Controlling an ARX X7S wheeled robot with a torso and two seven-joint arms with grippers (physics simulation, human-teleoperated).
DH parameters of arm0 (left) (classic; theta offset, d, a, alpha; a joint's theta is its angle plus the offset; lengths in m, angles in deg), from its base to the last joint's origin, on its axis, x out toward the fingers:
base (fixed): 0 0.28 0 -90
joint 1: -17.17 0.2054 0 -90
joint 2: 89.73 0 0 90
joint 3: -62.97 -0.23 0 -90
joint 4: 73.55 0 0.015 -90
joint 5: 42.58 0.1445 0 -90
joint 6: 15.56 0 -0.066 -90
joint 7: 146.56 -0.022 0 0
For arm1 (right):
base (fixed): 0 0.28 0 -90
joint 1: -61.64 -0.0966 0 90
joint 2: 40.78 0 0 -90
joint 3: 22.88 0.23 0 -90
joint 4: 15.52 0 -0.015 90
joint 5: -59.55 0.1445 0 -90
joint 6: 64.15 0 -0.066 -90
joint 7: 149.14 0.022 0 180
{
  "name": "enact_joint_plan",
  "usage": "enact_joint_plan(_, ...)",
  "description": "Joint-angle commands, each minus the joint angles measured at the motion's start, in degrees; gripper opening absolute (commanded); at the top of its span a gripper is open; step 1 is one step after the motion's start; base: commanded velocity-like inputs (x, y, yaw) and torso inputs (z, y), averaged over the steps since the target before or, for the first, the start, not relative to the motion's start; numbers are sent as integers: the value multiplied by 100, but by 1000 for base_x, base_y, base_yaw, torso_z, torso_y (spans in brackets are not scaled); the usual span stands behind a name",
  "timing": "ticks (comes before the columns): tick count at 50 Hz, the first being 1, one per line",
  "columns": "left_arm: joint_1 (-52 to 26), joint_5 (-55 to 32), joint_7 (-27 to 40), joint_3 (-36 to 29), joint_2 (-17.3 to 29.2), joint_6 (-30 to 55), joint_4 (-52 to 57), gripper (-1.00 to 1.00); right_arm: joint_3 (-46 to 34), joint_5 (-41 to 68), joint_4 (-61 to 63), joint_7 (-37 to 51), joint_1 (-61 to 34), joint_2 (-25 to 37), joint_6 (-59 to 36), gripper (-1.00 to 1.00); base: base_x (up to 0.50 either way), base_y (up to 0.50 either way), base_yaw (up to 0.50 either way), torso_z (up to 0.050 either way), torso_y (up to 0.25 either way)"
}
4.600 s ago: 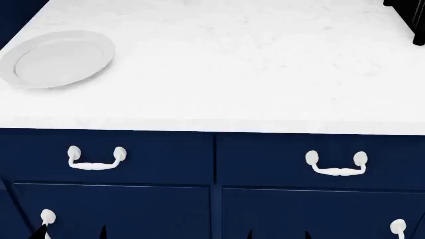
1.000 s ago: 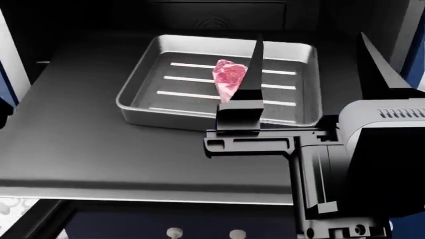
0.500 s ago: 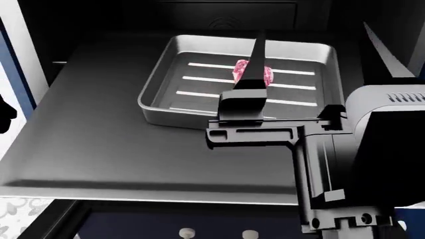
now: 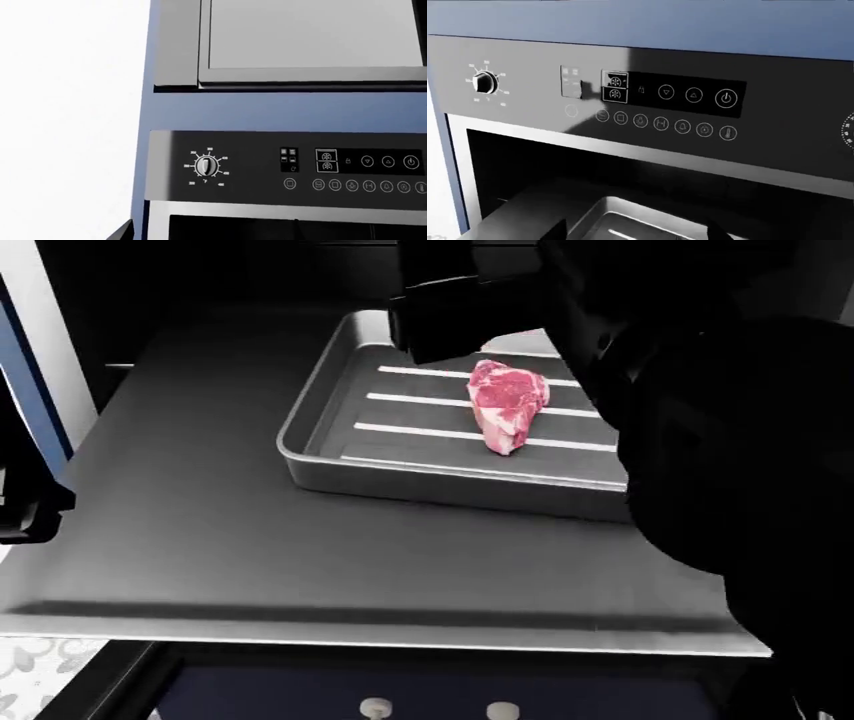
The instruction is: Pick the steak from the top rack in the oven and place it on the plate on the counter.
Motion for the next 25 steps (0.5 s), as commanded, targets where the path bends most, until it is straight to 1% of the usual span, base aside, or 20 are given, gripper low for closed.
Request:
enact_joint_plan(1, 152, -70, 63, 2, -6, -135, 12, 100, -995, 531, -1791, 16, -844, 501, -372, 100, 0, 0, 0, 0, 0)
enact_joint_plan(5, 211, -54, 99, -43, -21, -240, -26, 100, -1596, 218, -2421, -447, -1206, 556, 105, 100, 0, 0, 0, 0, 0)
enact_joint_plan(6, 176, -74, 102, -37, -18, -209, -21, 100, -1904, -9, -2747, -728, -1338, 582, 423, 100, 0, 0, 0, 0, 0)
enact_joint_plan(7, 169, -84, 107, -31, -15, -203, -15, 100, -2024, -95, -2888, -843, -1394, 586, 554, 100, 0, 0, 0, 0, 0)
enact_joint_plan(8, 192, -82, 105, -37, -6, -242, -20, 100, -2354, -361, -3325, -1182, -1574, 557, 936, 100, 0, 0, 0, 0, 0)
enact_joint_plan(14, 124, -133, 161, -67, 3, -159, 32, 100, -3269, -1253, -5662, -2488, -2380, -21, 2438, 100, 0, 0, 0, 0, 0)
enact_joint_plan(18, 156, -167, 185, -18, 25, -164, 39, 100, -3423, -1500, -6853, -2906, -2698, -316, 2989, 100, 0, 0, 0, 0, 0)
enact_joint_plan(21, 144, -192, 200, -24, 25, -166, 14, 100, -3263, -1381, -7010, -2768, -2698, -340, 2804, 100, 0, 0, 0, 0, 0)
enact_joint_plan(22, 105, -201, 208, -80, 24, -124, 21, 100, -3180, -1246, -6751, -2613, -2600, -268, 2462, 100, 0, 0, 0, 0, 0)
enact_joint_plan(25, 185, -122, 234, -185, 36, -301, -50, 100, -2801, -922, -5981, -2063, -2207, -88, 2037, 100, 0, 0, 0, 0, 0)
